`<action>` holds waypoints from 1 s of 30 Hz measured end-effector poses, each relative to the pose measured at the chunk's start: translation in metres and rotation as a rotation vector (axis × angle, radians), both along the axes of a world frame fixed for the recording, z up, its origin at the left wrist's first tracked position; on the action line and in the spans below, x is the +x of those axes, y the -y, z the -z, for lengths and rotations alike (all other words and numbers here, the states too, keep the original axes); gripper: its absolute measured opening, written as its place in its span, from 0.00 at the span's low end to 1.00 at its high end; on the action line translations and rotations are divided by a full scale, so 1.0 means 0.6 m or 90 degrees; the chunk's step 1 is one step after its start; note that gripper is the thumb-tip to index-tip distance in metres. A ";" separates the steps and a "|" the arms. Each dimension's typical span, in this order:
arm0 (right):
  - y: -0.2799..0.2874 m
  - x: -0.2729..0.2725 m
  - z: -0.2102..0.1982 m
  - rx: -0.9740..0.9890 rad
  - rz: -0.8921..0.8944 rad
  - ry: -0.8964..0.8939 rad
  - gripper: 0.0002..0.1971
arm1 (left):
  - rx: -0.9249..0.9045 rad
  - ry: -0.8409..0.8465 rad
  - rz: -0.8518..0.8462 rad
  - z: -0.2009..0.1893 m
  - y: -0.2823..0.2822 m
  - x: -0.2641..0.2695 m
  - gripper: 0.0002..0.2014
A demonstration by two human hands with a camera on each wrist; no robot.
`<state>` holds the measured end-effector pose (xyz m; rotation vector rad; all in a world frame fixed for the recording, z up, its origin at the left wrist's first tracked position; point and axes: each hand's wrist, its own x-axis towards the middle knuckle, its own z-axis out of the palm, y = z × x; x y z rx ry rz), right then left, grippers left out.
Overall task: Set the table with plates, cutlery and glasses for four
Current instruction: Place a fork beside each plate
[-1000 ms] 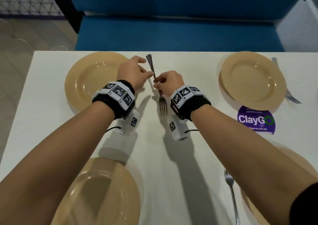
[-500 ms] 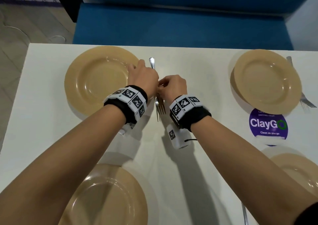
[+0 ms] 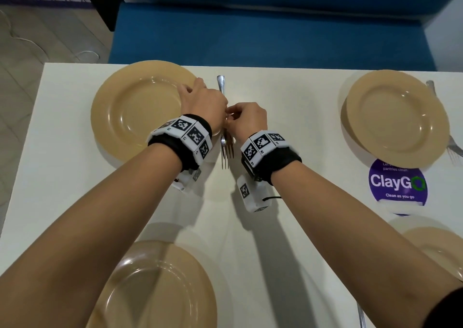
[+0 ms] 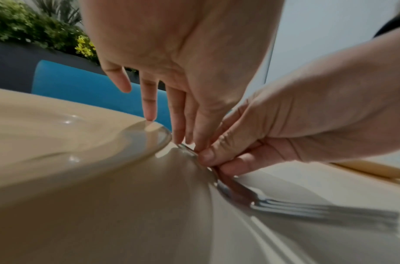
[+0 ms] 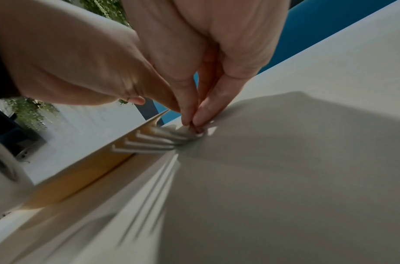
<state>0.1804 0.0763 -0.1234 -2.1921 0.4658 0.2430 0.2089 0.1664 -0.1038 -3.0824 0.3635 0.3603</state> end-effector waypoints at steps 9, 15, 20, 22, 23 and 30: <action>0.005 0.002 0.001 0.029 0.024 -0.014 0.14 | -0.135 -0.004 -0.148 -0.007 -0.026 -0.039 0.15; -0.008 0.003 0.003 0.023 0.019 -0.012 0.13 | -0.127 0.003 -0.126 -0.007 -0.036 -0.064 0.10; -0.013 -0.001 0.002 0.009 0.008 0.009 0.16 | -0.148 -0.022 -0.182 -0.011 -0.050 -0.071 0.08; -0.012 -0.001 0.001 -0.010 -0.011 0.014 0.17 | -0.157 -0.039 -0.213 -0.008 -0.057 -0.072 0.10; -0.012 0.000 0.000 -0.016 -0.020 0.014 0.18 | -0.160 -0.048 -0.221 -0.006 -0.059 -0.072 0.12; -0.014 0.003 0.000 -0.043 -0.036 0.019 0.17 | -0.170 -0.058 -0.231 -0.003 -0.061 -0.076 0.16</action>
